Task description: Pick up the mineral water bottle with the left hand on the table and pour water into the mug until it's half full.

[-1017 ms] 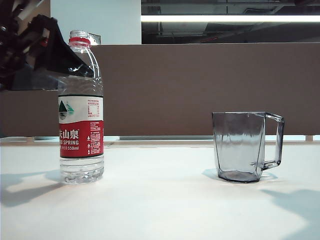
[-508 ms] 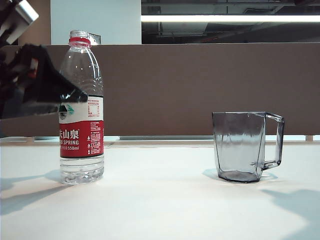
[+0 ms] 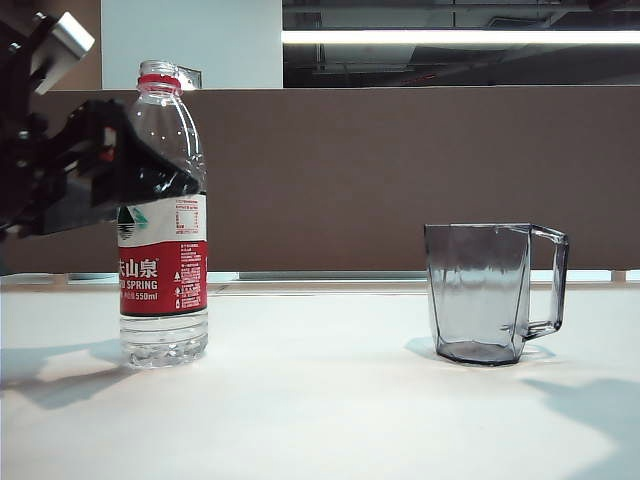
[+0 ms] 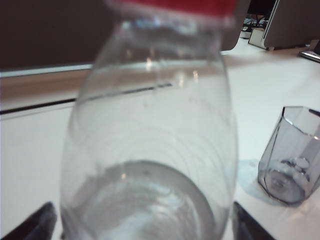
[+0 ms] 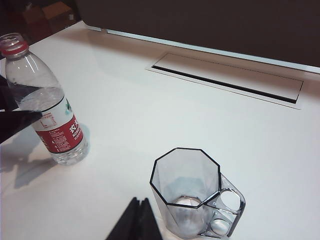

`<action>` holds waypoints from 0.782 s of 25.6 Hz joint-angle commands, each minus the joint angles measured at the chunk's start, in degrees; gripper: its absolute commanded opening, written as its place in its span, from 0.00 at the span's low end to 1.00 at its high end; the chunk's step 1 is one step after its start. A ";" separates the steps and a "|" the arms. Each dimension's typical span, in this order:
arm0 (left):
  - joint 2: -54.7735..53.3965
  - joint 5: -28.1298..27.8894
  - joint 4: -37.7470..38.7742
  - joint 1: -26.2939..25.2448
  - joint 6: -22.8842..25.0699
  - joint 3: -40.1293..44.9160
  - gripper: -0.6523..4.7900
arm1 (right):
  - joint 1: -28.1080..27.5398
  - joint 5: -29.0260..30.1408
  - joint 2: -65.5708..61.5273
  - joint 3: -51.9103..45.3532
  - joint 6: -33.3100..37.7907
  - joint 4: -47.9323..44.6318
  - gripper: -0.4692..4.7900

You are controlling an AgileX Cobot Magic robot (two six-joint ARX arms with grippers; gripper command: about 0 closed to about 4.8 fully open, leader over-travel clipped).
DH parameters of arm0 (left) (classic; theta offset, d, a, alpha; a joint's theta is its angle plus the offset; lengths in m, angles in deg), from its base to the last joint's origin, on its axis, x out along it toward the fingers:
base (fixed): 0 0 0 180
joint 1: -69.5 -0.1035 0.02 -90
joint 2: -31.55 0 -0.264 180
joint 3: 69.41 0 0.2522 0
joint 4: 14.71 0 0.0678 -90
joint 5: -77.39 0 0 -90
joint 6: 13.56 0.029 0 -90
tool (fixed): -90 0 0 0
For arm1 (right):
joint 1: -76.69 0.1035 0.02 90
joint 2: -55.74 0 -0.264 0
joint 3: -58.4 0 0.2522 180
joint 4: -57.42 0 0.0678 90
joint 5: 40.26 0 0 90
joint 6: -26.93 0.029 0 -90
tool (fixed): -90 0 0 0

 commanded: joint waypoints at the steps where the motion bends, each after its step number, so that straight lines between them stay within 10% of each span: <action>1: -1.09 0.07 -0.66 0.00 -0.13 -1.77 1.00 | 0.04 0.11 0.04 0.46 -0.17 -1.03 0.09; 20: -7.91 2.38 -0.26 1.33 0.52 -4.85 1.00 | 0.04 0.11 0.04 0.46 -0.17 -0.98 0.09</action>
